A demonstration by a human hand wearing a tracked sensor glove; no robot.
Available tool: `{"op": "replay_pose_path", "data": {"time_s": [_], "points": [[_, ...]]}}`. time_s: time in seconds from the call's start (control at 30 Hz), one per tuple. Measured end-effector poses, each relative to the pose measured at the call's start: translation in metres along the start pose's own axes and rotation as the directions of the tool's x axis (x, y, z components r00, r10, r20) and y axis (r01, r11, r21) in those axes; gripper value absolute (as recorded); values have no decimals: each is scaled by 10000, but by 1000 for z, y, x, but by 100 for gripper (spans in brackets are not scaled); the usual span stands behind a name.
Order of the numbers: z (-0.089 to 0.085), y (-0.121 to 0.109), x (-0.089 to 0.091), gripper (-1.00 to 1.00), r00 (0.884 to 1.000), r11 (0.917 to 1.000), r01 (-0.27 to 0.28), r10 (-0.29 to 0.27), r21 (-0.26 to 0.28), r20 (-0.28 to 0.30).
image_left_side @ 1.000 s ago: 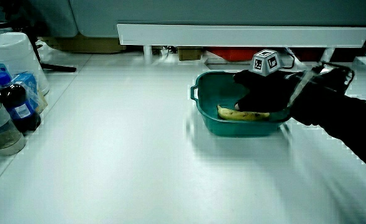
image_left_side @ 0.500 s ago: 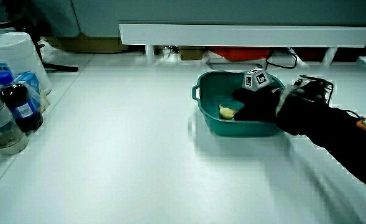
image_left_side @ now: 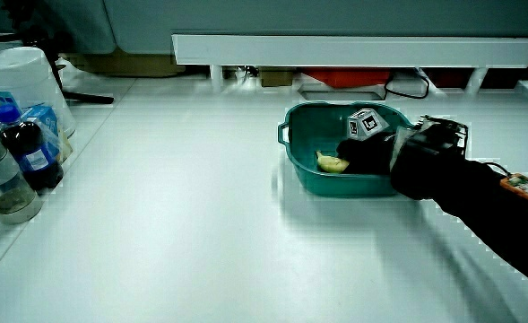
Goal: Pick banana from plate
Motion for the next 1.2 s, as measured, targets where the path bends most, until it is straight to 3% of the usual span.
{"op": "replay_pose_path", "data": {"time_s": [0.37,0.63,0.73,0.93,1.13,1.17,1.2], "points": [[-32,23,-2,0,9981,9929,606,-595,-1019,135],[-49,36,-1,0,9956,9751,914,-852,-2020,393],[-52,38,-5,0,9952,9734,911,-814,-2102,544],[-59,43,-6,29,9902,9609,1224,-1012,-2483,964],[-55,40,-11,57,9922,9772,886,-695,-1930,1032],[-57,42,-11,62,9927,9725,915,-720,-2142,970],[-55,40,-11,67,9942,9794,736,-573,-1881,905]]}}
